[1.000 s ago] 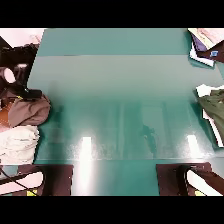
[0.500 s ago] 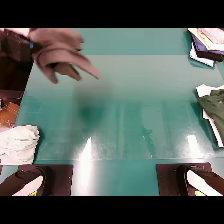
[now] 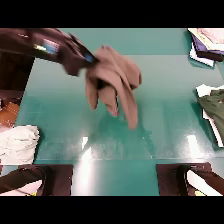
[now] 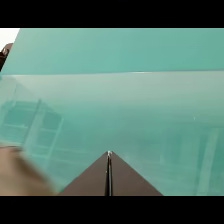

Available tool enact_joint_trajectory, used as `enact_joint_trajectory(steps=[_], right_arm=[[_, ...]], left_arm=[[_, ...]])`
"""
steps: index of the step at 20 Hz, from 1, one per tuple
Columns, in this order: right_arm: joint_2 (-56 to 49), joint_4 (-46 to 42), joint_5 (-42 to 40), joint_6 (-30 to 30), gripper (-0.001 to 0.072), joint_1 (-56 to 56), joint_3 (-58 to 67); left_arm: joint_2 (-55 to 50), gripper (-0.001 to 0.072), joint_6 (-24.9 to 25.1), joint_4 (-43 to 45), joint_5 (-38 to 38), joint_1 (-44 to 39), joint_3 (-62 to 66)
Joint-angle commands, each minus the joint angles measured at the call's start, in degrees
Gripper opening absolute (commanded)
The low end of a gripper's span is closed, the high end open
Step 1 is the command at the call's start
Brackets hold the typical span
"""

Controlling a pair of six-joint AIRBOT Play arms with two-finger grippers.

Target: Fold the shirts.

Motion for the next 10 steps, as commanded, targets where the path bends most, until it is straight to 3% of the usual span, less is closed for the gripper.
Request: enact_joint_trajectory(steps=[1,2,3,10], right_arm=[[-0.02,-0.09,1.95,0.00,0.0022,0.04,0.09],[-0.04,-0.13,2.32,0.00,0.0022,0.04,0.07],[-0.04,-0.15,2.43,-0.07,0.0022,0.04,0.04],[-0.07,-0.24,2.25,-1.95,0.0022,0.04,-0.02]], left_arm=[[-12.15,0.0066,-3.02,-1.75,-4.37,-1.55,0.20],[-15.10,0.0361,-3.72,-1.73,-4.37,-1.40,0.20],[-17.07,0.0602,-5.70,-1.68,-4.42,-1.03,0.20],[-15.47,0.0612,-7.39,-0.81,-10.27,10.75,-4.33]])
